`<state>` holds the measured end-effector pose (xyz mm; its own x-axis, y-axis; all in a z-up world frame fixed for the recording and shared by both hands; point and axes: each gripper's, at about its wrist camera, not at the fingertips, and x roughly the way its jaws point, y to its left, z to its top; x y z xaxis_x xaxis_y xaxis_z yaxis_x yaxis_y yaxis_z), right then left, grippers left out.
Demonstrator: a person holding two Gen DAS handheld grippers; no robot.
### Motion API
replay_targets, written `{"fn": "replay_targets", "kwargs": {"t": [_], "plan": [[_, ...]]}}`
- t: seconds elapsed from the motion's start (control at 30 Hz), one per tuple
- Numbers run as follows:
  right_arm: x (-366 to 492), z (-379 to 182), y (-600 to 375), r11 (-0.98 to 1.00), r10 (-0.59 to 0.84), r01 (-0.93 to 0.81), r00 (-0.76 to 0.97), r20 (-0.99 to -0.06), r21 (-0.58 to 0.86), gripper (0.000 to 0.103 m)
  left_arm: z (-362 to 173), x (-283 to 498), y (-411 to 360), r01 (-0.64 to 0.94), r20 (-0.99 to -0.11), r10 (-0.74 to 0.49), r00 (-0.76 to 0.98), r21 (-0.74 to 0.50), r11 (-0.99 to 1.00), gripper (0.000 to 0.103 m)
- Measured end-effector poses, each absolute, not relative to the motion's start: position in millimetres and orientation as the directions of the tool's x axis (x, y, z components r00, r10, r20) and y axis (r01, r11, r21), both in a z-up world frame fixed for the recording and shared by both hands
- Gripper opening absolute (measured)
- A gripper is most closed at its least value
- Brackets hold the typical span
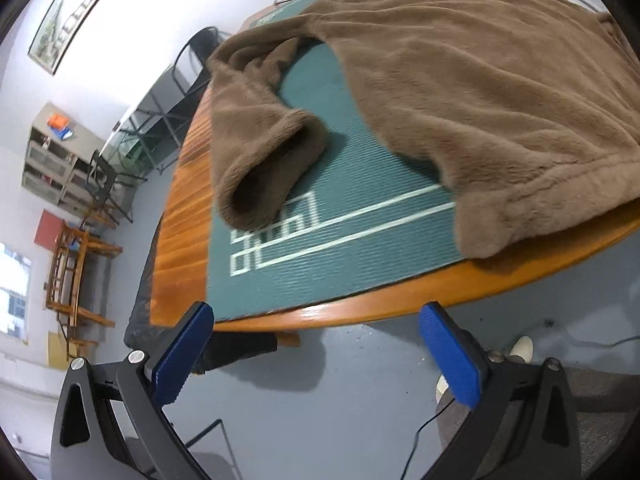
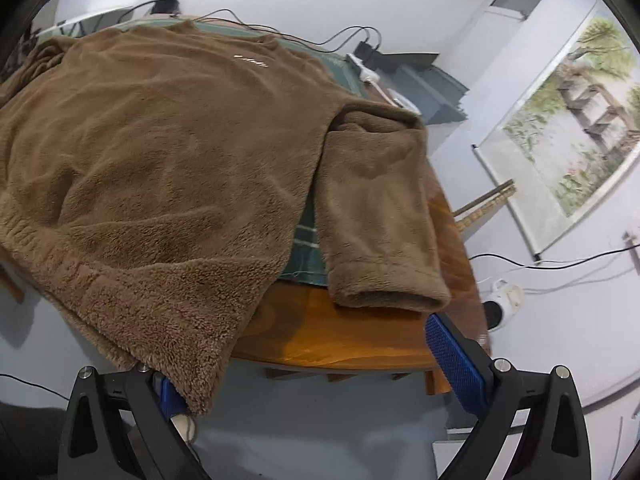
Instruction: Fold clothes
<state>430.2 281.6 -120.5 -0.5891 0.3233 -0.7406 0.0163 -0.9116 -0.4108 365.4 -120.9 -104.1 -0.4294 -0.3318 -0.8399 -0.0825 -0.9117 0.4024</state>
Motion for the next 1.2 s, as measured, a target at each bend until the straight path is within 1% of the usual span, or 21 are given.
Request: {"fn": "replay_targets", "kwargs": {"t": [0.07,0.13,0.27,0.33,0.43,0.53,0.6,0.7,0.77,0.83,0.9,1.1,1.2], "plan": [[435.8,-121.1,279.6,-0.909,0.299,0.058,-0.596,-0.745,-0.412,0.102,-96.3,367.2,-127.2,-0.051,-0.840,-0.330,-0.430,0.388,-0.920,0.103],[447.1,-118.2,275.2,-0.891,0.283,0.112,-0.619,-0.733,-0.439,0.102,-83.7,366.9,-131.5,-0.008,-0.844,-0.309,-0.439,0.347,-0.938,0.103],[458.5,-105.8,272.8,-0.885,0.252,0.151,-0.640,-0.726,-0.440,0.102,-59.6,359.7,-125.5,0.042,-0.838,-0.248,-0.486,0.262,-0.964,0.103],[452.8,-88.5,276.9,-0.921,0.196,0.128,-0.663,-0.722,-0.368,0.102,-53.9,351.0,-113.7,0.031,-0.823,-0.237,-0.517,0.259,-0.965,0.103],[433.5,-54.8,282.4,-0.980,0.073,0.075,-0.723,-0.687,-0.183,0.102,-54.4,324.6,-88.5,-0.012,-0.800,-0.216,-0.560,0.268,-0.963,0.103],[403.7,-47.0,273.2,-0.994,-0.051,0.100,-0.740,-0.671,-0.034,0.102,-72.6,304.0,-64.1,-0.074,-0.811,-0.215,-0.544,0.302,-0.950,0.103],[379.3,-57.5,254.6,-0.988,-0.101,0.154,-0.716,-0.691,-0.014,0.102,-87.2,296.7,-50.5,-0.107,-0.818,-0.235,-0.525,0.337,-0.935,0.103],[352.0,-91.9,225.8,-0.969,-0.127,0.244,-0.630,-0.766,-0.040,0.102,-99.0,298.4,-45.2,-0.115,-0.829,-0.255,-0.498,0.355,-0.928,0.103],[345.2,-117.1,223.2,-0.959,-0.120,0.278,-0.567,-0.815,-0.052,0.102,-102.5,302.5,-49.1,-0.096,-0.844,-0.252,-0.474,0.334,-0.938,0.103],[345.7,-141.1,230.7,-0.955,-0.078,0.284,-0.507,-0.859,-0.081,0.102,-106.6,307.0,-55.7,-0.067,-0.859,-0.245,-0.449,0.306,-0.950,0.103],[352.7,-147.4,246.2,-0.959,-0.118,0.280,-0.513,-0.850,-0.036,0.103,-109.8,315.4,-61.4,-0.034,-0.872,-0.237,-0.428,0.278,-0.960,0.103],[358.3,-150.9,265.0,-0.948,-0.117,0.314,-0.508,-0.854,-0.057,0.103,-114.0,335.1,-55.6,0.010,-0.872,-0.245,-0.424,0.266,-0.964,0.103],[358.9,-153.7,271.5,-0.942,-0.128,0.331,-0.507,-0.852,-0.055,0.103,-114.6,345.0,-49.2,-0.005,-0.869,-0.239,-0.433,0.267,-0.964,0.103]]}}
